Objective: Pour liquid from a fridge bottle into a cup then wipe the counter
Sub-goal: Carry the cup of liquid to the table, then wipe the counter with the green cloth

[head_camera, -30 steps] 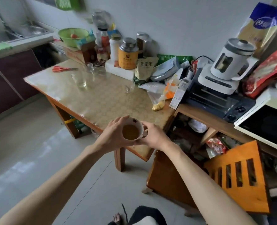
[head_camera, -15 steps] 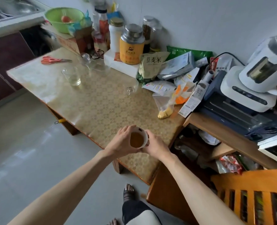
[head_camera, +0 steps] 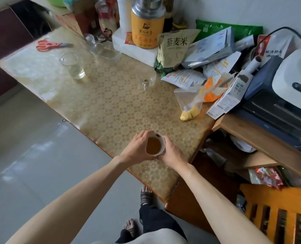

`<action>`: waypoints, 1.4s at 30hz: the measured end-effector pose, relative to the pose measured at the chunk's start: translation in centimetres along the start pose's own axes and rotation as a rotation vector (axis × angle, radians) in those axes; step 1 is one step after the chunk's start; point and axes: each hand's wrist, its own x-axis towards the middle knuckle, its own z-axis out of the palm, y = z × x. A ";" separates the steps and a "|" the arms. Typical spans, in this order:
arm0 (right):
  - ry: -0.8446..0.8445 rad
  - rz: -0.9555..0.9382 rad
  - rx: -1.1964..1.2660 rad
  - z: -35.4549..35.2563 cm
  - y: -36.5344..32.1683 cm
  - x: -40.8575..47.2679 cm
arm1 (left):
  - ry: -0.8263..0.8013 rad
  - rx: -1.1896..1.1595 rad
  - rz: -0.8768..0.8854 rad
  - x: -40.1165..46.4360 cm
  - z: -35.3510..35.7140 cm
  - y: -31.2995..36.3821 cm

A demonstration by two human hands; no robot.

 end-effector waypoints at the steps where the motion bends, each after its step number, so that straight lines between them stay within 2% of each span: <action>1: -0.007 0.001 -0.004 0.1 0.1 0.1 | 0.000 -0.003 -0.006 0.0 0.2 -0.1; 12: -0.103 0.010 -0.078 -0.9 -0.2 1.0 | 0.027 -0.059 0.018 -1.2 0.1 0.1; 16: -0.137 -0.116 -0.258 -2.9 -1.8 0.9 | 0.072 -0.055 -0.057 -3.9 -2.6 -0.9; 19: -0.036 -0.269 -0.433 -3.0 -5.0 0.6 | 0.134 -0.026 -0.143 -6.7 -5.5 -2.0; 21: -0.021 -0.386 -0.443 -1.4 -8.4 0.1 | 0.222 -0.018 -0.215 -9.6 -7.3 -2.7; 26: -0.146 -0.584 -0.391 4.7 -15.7 -2.9 | 0.432 -0.039 -0.367 -17.7 -9.4 -3.9; 29: -0.214 -0.717 -0.442 9.3 -19.3 -6.2 | 0.549 -0.061 -0.496 -25.3 -9.2 -4.6; 34: -0.419 -0.951 -0.550 16.8 -25.0 -13.4 | 0.742 -0.079 -0.833 -40.2 -5.7 -5.6; 42: -0.763 -1.414 -0.698 28.9 -32.2 -29.6 | 1.078 -0.167 -1.323 -61.2 1.9 -1.3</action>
